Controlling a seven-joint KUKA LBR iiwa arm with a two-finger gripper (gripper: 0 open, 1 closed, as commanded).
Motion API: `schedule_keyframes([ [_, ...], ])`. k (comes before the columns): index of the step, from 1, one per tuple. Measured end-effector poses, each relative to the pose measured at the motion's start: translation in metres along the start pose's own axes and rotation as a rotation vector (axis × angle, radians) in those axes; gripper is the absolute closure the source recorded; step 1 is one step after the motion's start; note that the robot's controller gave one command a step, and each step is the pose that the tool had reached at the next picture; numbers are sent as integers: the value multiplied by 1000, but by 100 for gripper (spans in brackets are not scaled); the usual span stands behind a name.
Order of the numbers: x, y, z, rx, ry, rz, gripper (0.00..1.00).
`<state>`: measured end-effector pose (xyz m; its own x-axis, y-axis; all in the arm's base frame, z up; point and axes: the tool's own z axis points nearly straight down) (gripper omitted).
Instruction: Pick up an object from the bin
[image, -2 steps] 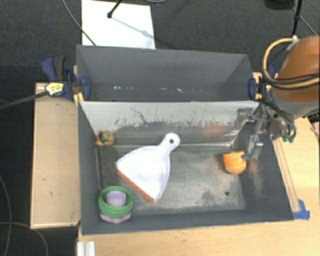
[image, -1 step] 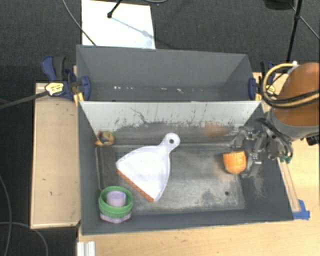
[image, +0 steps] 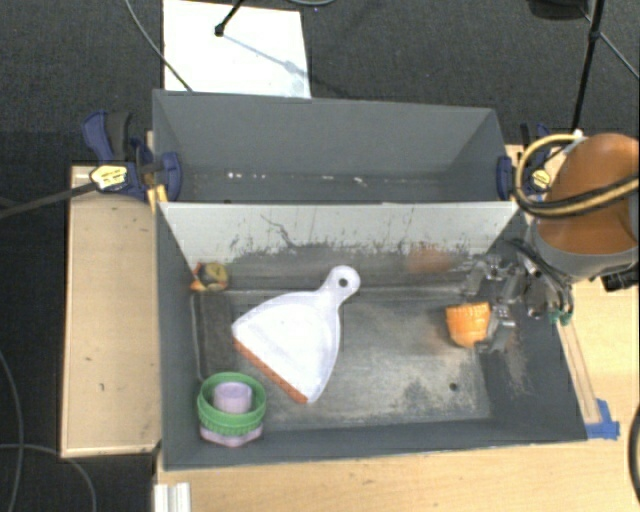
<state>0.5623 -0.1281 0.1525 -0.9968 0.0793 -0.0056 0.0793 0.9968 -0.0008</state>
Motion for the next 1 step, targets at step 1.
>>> schedule_keyframes([
  [1, -10, 1, 18, -1, 2, -155, 0],
])
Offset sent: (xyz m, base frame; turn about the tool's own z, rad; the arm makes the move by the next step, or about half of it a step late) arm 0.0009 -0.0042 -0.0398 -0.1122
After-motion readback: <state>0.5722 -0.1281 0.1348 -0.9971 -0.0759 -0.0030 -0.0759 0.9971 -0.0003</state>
